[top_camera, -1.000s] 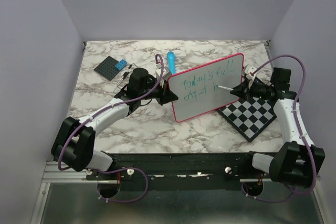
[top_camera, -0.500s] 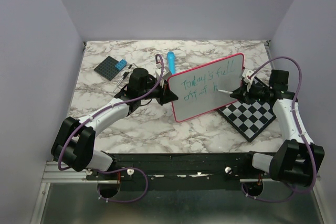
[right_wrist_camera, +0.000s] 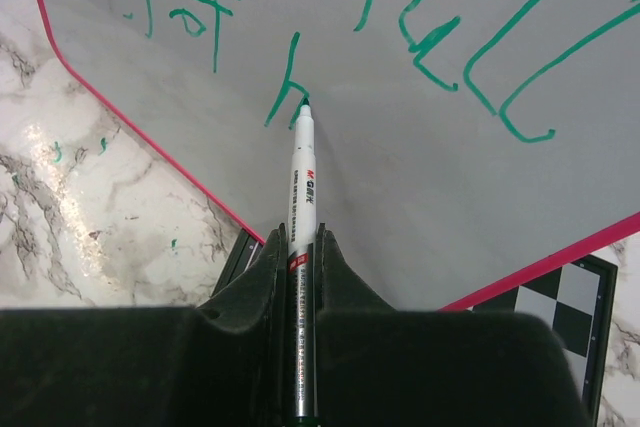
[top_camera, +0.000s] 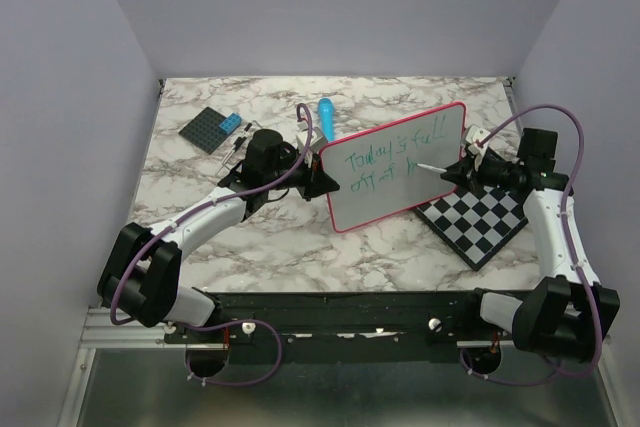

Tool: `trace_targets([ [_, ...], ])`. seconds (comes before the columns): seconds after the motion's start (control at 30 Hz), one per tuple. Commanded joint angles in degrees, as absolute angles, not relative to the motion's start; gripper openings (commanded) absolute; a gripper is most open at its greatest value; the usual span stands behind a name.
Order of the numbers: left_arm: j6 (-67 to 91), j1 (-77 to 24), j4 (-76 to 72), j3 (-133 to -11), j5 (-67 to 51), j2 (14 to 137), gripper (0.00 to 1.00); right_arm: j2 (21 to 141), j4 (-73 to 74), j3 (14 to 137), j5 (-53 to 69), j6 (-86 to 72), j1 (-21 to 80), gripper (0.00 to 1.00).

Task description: Write a sentence on the whiteboard

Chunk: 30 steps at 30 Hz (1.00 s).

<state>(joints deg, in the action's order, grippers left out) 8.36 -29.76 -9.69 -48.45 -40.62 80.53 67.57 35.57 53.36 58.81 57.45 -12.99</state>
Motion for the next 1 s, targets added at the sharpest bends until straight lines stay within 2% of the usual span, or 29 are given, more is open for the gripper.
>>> trace_targets([
  [0.0,4.22,-30.41,-0.09,-47.72,-36.74,82.79,0.0,67.32,36.04,55.46,59.86,56.69,-13.71,0.0],
  [0.97,4.13,-30.41,-0.09,-47.64,-36.83,82.88,0.0,69.08,30.76,55.2,56.95,52.74,-15.03,0.0],
])
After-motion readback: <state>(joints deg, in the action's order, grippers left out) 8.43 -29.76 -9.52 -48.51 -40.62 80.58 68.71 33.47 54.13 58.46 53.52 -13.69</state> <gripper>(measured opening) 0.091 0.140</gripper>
